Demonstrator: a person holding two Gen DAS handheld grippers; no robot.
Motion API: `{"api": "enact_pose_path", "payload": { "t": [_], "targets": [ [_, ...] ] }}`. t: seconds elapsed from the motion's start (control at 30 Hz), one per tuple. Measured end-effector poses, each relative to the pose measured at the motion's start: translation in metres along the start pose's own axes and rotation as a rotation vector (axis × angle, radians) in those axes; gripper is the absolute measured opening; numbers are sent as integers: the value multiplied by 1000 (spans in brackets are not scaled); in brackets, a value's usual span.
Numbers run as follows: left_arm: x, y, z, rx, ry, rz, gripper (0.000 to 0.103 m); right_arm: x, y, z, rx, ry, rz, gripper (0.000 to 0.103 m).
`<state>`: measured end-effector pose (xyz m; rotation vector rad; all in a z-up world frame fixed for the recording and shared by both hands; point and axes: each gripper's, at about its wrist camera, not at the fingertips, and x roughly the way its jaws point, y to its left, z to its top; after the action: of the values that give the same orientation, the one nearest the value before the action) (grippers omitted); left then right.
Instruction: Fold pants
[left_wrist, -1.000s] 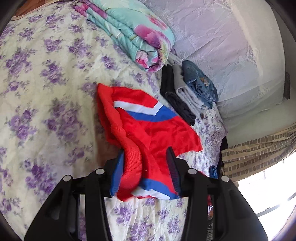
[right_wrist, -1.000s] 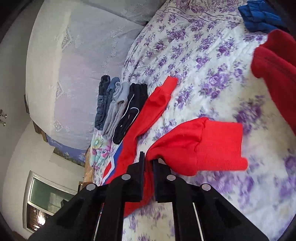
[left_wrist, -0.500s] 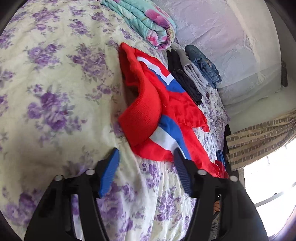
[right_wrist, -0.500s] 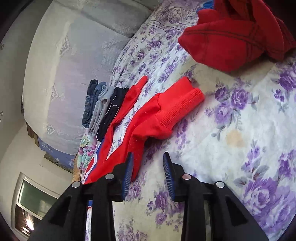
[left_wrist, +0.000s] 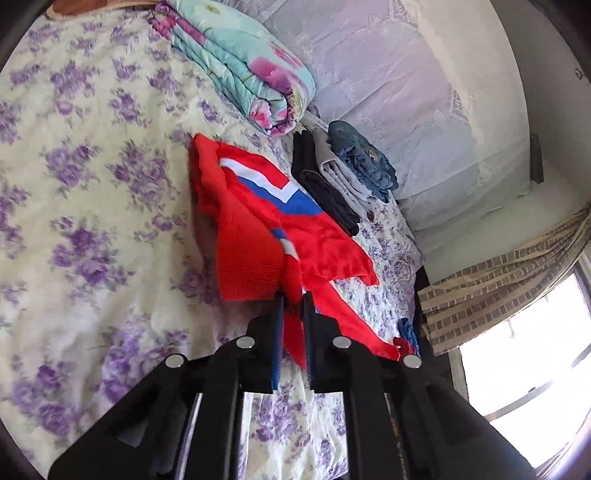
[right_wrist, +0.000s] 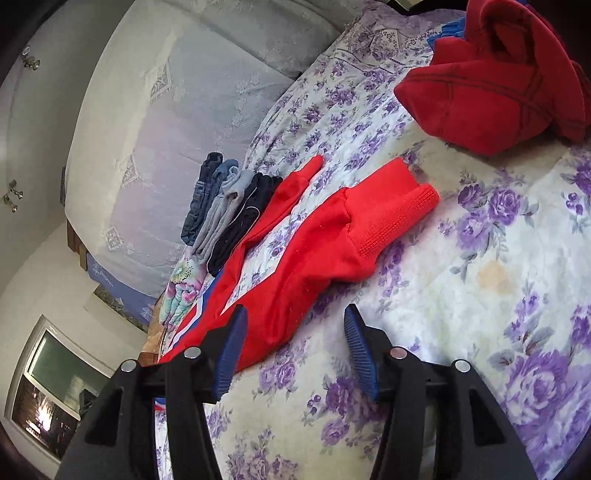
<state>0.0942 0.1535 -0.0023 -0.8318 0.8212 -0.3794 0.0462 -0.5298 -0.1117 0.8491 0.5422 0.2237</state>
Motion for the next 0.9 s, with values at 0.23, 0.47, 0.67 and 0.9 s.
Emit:
{"api": "enact_pose_path", "payload": {
  "t": [0.23,0.47,0.67,0.9],
  "targets": [
    [-41,52,-29,-127,49,72,7,-9,8,-8,-18,16,-23,65],
    [22,66,-54,-212,126,-88,21,-15,8,-10,27,83,-40,68],
    [51,64,-35,-318,27,-148,48,-2,-1,7,163,115,-57,68],
    [57,62,-15,-311,23,-86,16,35,0,20,215,137,-77,67]
  ]
}}
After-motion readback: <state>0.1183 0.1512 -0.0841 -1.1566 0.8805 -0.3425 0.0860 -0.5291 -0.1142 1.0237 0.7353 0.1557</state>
